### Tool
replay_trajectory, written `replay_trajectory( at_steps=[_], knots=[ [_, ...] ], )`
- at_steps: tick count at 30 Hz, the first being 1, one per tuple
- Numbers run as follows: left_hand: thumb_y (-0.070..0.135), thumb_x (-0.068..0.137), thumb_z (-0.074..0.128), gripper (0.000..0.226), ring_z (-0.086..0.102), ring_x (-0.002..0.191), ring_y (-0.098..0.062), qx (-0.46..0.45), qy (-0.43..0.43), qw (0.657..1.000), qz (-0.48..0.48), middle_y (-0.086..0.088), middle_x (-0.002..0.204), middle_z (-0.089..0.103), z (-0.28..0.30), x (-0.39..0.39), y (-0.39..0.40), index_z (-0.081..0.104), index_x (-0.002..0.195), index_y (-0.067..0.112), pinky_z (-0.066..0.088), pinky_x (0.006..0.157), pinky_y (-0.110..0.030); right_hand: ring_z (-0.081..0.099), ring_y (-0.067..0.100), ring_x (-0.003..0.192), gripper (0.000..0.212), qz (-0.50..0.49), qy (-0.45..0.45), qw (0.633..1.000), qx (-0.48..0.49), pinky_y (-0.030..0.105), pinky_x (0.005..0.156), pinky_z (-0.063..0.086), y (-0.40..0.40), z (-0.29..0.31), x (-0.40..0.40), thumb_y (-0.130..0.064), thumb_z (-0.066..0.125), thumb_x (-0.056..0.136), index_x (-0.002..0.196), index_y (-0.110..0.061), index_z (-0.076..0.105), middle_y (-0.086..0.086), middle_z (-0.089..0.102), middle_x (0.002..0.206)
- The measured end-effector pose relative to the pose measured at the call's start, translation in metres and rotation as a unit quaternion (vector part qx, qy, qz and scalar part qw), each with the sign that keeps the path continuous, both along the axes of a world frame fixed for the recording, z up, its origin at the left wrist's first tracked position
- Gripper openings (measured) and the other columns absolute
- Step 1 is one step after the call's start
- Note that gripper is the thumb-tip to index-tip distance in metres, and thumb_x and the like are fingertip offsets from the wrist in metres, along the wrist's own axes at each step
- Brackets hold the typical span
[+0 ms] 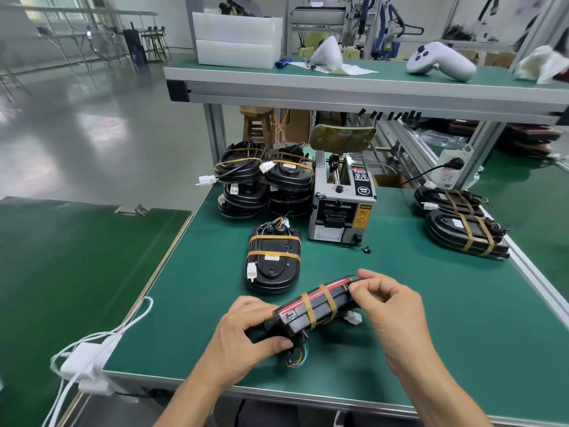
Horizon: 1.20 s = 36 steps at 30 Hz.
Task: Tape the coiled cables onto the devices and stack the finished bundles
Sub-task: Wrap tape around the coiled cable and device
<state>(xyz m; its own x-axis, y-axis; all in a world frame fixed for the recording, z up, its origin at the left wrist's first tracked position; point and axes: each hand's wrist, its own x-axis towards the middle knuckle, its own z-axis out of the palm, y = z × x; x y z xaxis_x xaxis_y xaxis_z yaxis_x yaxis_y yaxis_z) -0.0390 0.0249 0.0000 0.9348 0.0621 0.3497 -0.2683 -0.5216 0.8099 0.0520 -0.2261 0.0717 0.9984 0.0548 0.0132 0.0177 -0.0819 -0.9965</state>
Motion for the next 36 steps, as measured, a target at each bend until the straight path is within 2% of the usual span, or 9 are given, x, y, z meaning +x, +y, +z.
replay_trajectory(
  at_steps=[10, 13, 19, 22, 25, 27, 30, 33, 36],
  knots=[
    [0.070, 0.084, 0.081, 0.036, 0.057, 0.119, -0.015, 0.009, -0.002, 1.000, 0.002, 0.022, 0.118, 0.076, -0.001, 0.001, 0.001, 0.074, 0.118, 0.059, 0.044, 0.098, -0.019, 0.072, 0.010, 0.102, 0.019, -0.028, -0.037, 0.996, -0.079, 0.034, 0.094, 0.055, 0.005, 0.004, -0.002, -0.014, 0.080, 0.081, 0.069, -0.028, 0.078, -0.015, 0.074, 0.110],
    [0.071, 0.084, 0.080, 0.035, 0.057, 0.119, -0.016, 0.008, -0.001, 1.000, 0.000, 0.022, 0.118, 0.076, 0.000, 0.001, 0.001, 0.074, 0.116, 0.059, 0.045, 0.099, -0.021, 0.072, 0.009, 0.101, 0.020, -0.028, -0.034, 0.995, -0.087, 0.027, 0.083, 0.055, 0.005, 0.005, 0.000, -0.015, 0.080, 0.081, 0.069, -0.030, 0.078, -0.016, 0.074, 0.108],
    [0.070, 0.083, 0.081, 0.037, 0.057, 0.119, -0.015, 0.003, -0.002, 1.000, 0.000, 0.022, 0.118, 0.076, 0.001, 0.000, 0.001, 0.075, 0.118, 0.058, 0.046, 0.099, -0.023, 0.074, 0.011, 0.097, 0.015, -0.040, -0.014, 0.998, -0.046, 0.037, 0.095, 0.057, 0.004, 0.001, 0.003, -0.013, 0.085, 0.080, 0.075, -0.020, 0.074, -0.010, 0.076, 0.108],
    [0.071, 0.083, 0.081, 0.039, 0.057, 0.120, -0.015, 0.003, 0.001, 1.000, 0.001, 0.023, 0.119, 0.076, 0.001, -0.001, 0.001, 0.074, 0.119, 0.059, 0.046, 0.100, -0.023, 0.074, 0.004, 0.092, 0.019, -0.033, -0.009, 0.999, -0.031, 0.028, 0.088, 0.055, 0.005, 0.000, 0.004, -0.011, 0.084, 0.081, 0.076, -0.025, 0.073, -0.010, 0.076, 0.109],
    [0.071, 0.083, 0.081, 0.040, 0.057, 0.121, -0.016, -0.001, 0.002, 1.000, -0.001, 0.023, 0.120, 0.076, 0.000, -0.001, 0.001, 0.075, 0.120, 0.058, 0.046, 0.100, -0.023, 0.071, -0.003, 0.087, 0.024, -0.018, 0.001, 1.000, -0.016, 0.010, 0.069, 0.051, 0.005, -0.002, 0.005, -0.008, 0.081, 0.082, 0.078, -0.031, 0.074, -0.012, 0.074, 0.109],
    [0.070, 0.083, 0.082, 0.040, 0.057, 0.121, -0.016, -0.001, 0.004, 1.000, -0.001, 0.023, 0.120, 0.076, 0.000, 0.000, 0.001, 0.075, 0.120, 0.057, 0.046, 0.100, -0.023, 0.071, 0.000, 0.084, 0.022, -0.019, 0.009, 1.000, 0.015, 0.010, 0.061, 0.051, 0.005, -0.004, 0.006, -0.007, 0.081, 0.083, 0.077, -0.028, 0.074, -0.010, 0.076, 0.103],
    [0.070, 0.083, 0.082, 0.041, 0.057, 0.121, -0.016, 0.002, 0.003, 1.000, 0.000, 0.023, 0.121, 0.076, -0.001, 0.000, 0.001, 0.075, 0.121, 0.057, 0.045, 0.100, -0.022, 0.070, 0.007, 0.087, 0.014, -0.028, 0.001, 0.999, 0.022, 0.014, 0.067, 0.051, 0.005, -0.007, 0.008, -0.015, 0.082, 0.085, 0.081, -0.027, 0.075, -0.010, 0.078, 0.096],
    [0.070, 0.083, 0.082, 0.040, 0.057, 0.121, -0.016, -0.001, 0.004, 1.000, 0.000, 0.022, 0.120, 0.076, 0.000, 0.000, 0.001, 0.075, 0.120, 0.057, 0.044, 0.100, -0.020, 0.069, 0.001, 0.081, 0.011, -0.025, -0.009, 0.999, 0.021, 0.008, 0.059, 0.050, 0.006, -0.010, 0.007, -0.016, 0.084, 0.085, 0.083, -0.022, 0.075, -0.010, 0.077, 0.094],
    [0.069, 0.083, 0.082, 0.037, 0.057, 0.119, -0.016, -0.002, 0.006, 1.000, 0.000, 0.021, 0.119, 0.076, 0.000, 0.000, 0.000, 0.075, 0.118, 0.058, 0.044, 0.099, -0.020, 0.069, 0.001, 0.079, 0.017, -0.030, -0.013, 0.999, 0.014, 0.008, 0.058, 0.051, 0.006, -0.013, 0.009, -0.014, 0.077, 0.091, 0.083, -0.028, 0.075, -0.014, 0.076, 0.088]
  ],
)
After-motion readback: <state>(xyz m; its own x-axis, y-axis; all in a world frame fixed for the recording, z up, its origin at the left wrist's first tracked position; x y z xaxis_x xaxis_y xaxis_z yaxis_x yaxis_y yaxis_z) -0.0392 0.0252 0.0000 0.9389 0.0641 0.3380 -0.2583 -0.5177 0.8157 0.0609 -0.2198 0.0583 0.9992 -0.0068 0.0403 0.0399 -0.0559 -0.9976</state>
